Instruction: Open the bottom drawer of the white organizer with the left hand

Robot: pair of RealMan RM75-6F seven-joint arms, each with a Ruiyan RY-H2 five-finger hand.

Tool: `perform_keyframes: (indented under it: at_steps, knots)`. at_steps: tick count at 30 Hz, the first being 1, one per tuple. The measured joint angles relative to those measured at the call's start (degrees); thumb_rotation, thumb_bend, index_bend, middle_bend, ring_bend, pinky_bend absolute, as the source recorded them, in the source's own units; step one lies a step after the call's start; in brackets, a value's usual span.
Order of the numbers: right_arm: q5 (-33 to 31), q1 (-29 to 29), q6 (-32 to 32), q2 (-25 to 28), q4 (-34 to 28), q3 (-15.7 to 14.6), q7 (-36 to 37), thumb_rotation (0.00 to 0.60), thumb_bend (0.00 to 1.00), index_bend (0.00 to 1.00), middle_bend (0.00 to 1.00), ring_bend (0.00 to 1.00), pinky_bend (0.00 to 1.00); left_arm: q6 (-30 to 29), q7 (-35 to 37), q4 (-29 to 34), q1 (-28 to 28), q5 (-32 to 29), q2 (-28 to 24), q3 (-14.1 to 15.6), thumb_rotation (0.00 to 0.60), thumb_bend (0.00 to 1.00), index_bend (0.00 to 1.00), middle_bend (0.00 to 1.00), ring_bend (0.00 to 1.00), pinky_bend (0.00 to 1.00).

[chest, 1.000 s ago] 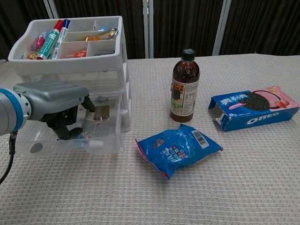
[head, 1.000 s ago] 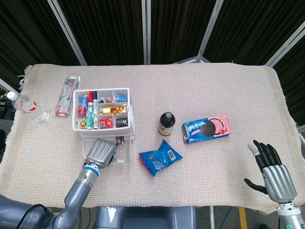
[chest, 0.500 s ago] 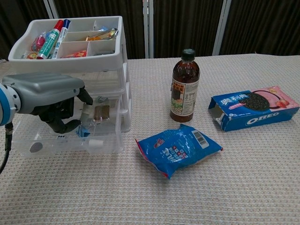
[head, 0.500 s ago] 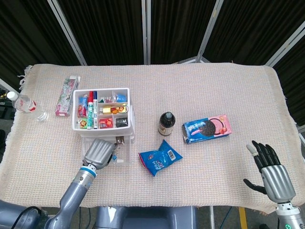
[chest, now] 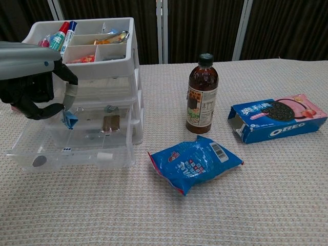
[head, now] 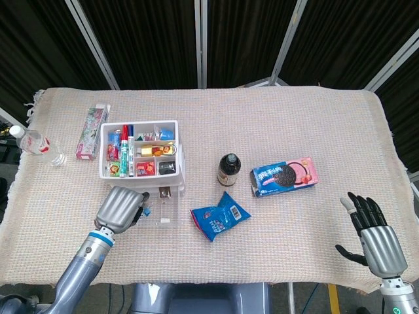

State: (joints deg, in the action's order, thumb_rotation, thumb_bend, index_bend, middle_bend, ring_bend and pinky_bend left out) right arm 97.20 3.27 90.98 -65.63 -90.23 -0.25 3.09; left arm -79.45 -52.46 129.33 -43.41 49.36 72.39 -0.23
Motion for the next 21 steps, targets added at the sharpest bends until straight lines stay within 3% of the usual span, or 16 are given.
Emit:
perform_keyframes:
  at_steps: [10,15,21]
  knots:
    - [-0.09,-0.06,-0.01,-0.11,-0.09,0.02,-0.42,0.600,0.02,0.00,0.00,0.00,0.00,-0.63,7.56,0.28,6.18,11.49,-8.91,6.55,0.600,0.58,0.59,1.00,0.95,0.81]
    - [-0.16,-0.05,-0.18,-0.27,-0.15,-0.01,-0.87,0.600,0.02,0.00,0.00,0.00,0.00,-0.44,13.65,-3.86,9.38,15.14,-11.84,8.82,0.600,0.58,0.59,1.00,0.95,0.81]
    - [-0.24,0.05,-0.81,-0.69,-0.13,-0.15,-1.88,0.600,0.02,0.00,0.00,0.00,0.00,1.56,21.59,-11.73,11.96,15.80,-13.12,9.52,0.600,0.58,0.57,1.00,0.95,0.81]
